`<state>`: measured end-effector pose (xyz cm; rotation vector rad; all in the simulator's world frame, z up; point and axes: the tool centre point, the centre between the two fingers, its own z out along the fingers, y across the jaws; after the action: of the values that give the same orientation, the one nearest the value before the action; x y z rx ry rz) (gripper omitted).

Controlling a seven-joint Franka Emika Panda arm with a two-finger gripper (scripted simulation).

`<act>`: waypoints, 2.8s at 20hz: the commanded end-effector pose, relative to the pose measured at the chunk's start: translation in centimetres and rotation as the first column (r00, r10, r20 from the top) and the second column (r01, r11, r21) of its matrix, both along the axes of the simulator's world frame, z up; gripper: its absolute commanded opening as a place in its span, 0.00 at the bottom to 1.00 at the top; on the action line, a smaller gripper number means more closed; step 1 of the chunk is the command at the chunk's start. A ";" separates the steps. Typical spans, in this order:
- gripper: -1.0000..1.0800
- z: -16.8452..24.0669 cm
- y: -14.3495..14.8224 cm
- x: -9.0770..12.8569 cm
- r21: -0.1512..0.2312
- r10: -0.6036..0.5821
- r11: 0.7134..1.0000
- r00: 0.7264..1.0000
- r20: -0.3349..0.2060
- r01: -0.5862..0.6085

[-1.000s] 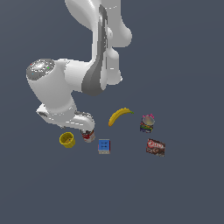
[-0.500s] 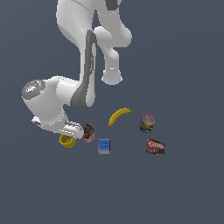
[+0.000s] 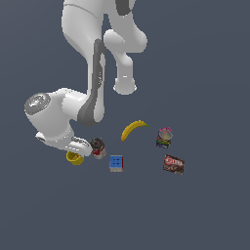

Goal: Pick up a designated object from a clutter of objects.

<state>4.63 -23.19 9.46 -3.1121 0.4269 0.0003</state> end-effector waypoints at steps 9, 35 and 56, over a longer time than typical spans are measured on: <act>0.96 -4.4 0.0 -0.1 0.000 0.000 1.000 1.000 0.000 0.000; 0.00 -2.4 2.8 -0.2 0.000 0.000 1.000 1.000 0.000 0.000; 0.00 13.7 22.0 -1.4 -0.004 -0.001 1.000 1.000 0.000 0.001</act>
<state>3.33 -2.71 21.84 -3.1148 0.4271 0.0008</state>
